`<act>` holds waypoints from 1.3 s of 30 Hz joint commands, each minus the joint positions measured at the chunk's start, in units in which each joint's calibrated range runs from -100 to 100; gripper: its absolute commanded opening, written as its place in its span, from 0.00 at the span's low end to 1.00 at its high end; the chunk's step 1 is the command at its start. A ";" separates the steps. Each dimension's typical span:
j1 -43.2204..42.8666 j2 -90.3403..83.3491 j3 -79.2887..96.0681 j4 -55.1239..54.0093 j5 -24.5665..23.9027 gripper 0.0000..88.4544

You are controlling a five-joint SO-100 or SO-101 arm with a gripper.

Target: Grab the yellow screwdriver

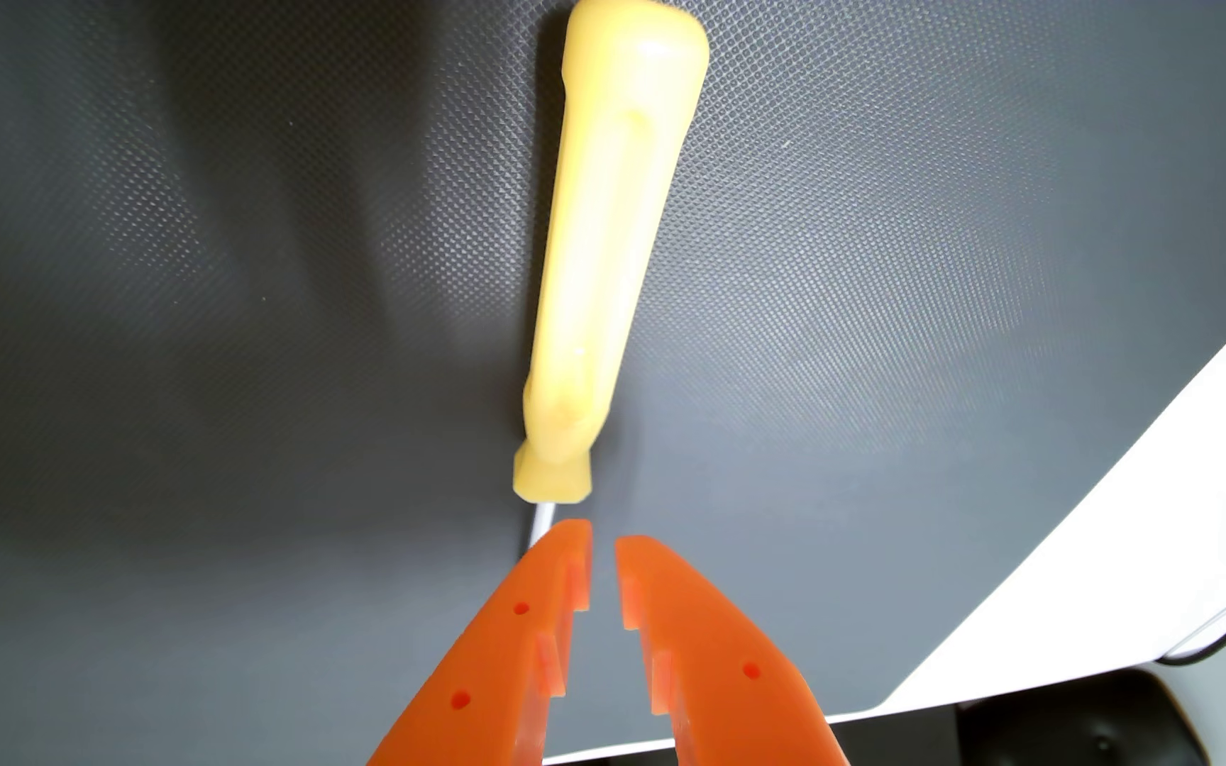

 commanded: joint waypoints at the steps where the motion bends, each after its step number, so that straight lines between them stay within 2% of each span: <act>1: 0.64 -0.66 -1.58 -0.49 -0.21 0.03; 13: 2.55 -0.83 -1.40 -0.40 0.21 0.03; 15: 2.55 -0.92 -0.50 -0.14 0.26 0.07; 19: 2.13 -2.11 2.20 1.85 -0.15 0.24; 22: 2.13 -3.98 4.18 4.44 -0.15 0.30; 39: -1.77 -3.47 6.79 1.93 -0.68 0.30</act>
